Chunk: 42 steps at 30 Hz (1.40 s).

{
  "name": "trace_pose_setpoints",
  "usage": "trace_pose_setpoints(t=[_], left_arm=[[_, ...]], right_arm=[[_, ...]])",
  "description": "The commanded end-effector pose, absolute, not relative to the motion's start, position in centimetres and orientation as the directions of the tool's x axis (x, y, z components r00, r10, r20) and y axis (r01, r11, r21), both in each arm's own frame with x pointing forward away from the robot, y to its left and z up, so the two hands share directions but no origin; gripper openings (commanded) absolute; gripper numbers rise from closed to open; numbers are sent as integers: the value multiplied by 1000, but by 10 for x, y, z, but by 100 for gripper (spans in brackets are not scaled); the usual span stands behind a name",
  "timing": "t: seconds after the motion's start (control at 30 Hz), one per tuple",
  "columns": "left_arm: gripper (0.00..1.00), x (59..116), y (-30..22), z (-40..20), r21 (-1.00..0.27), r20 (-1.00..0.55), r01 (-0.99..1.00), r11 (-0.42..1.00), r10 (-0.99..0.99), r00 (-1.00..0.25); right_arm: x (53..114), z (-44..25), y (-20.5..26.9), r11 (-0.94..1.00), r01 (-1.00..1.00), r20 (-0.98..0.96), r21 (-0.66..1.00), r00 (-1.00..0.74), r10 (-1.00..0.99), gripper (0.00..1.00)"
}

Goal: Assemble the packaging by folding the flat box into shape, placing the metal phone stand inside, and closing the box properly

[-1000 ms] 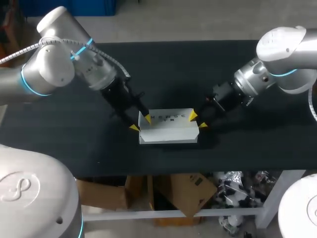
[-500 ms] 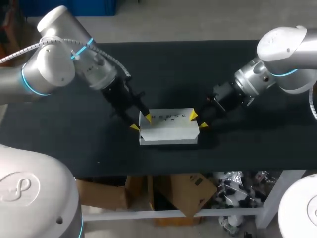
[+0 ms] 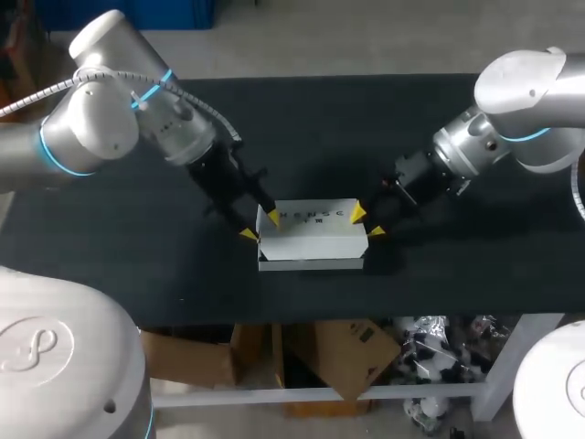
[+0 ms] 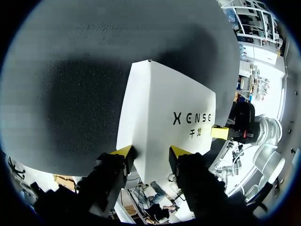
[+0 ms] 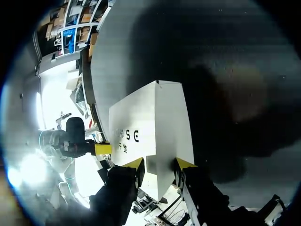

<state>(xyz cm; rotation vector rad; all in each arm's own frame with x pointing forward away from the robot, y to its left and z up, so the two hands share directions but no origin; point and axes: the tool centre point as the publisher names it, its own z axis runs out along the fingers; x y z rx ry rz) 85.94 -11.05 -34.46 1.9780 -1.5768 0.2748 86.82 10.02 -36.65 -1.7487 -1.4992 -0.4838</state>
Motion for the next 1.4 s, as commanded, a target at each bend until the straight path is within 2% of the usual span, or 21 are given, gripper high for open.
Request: trace_pose_setpoints(t=[0.03, 1.4], left_arm=[[49, 859, -112, -343, 313, 500, -941, -128, -820, 278], [49, 857, -112, -337, 314, 484, -940, -133, -829, 279]], right_arm=[[867, -366, 100, -16, 953, 710, -302, 236, 663, 43], [869, -356, 101, -11, 955, 700, -298, 226, 678, 42]])
